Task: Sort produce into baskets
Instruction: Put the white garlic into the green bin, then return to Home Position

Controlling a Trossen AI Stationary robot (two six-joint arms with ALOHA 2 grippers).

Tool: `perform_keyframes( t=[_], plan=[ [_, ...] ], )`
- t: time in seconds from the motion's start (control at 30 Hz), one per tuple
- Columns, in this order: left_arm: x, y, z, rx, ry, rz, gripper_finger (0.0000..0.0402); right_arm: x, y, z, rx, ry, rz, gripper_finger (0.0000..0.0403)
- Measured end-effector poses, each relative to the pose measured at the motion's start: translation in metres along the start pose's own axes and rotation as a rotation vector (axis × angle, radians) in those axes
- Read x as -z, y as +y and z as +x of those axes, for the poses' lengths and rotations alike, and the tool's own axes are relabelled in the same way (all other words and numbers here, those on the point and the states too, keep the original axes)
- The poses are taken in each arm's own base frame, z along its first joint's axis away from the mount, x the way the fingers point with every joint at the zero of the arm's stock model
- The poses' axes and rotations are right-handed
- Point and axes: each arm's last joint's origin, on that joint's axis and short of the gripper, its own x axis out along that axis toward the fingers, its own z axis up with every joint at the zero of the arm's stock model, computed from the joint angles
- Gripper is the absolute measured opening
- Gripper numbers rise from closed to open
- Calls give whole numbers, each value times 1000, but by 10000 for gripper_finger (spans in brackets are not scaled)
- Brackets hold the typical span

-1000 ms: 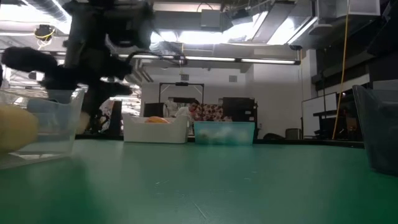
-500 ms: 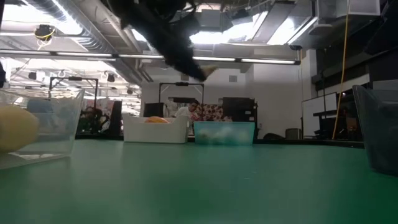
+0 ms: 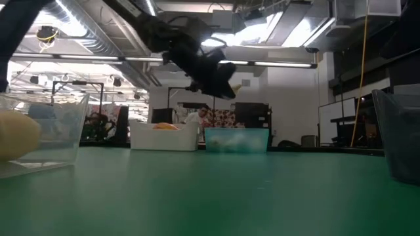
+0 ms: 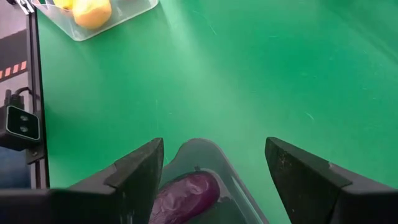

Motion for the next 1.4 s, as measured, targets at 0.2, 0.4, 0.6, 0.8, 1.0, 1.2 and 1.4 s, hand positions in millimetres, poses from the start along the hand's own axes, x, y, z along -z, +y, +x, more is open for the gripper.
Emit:
perform_keyframes(
  t=[0.2,0.4,0.6,0.8,1.0,1.2,1.4],
  plan=[
    [7,18,33,-50,70,-113,155,0,0,0,1,0,-1,280],
    [18,36,46,-74,121,-212,155,0,-1,0,6,3,-6,280],
    [19,39,46,3,133,-179,164,0,-1,0,6,2,-6,280],
    [20,40,46,-1,141,-216,244,0,-1,0,5,2,-6,280],
    [20,38,46,-23,139,-248,315,0,-1,0,5,3,-6,280],
    [-4,16,24,104,85,-275,326,-1,-1,0,26,-53,-7,280],
    [-38,-13,-18,296,23,-313,326,0,-1,0,9,-4,-5,280]
  ],
)
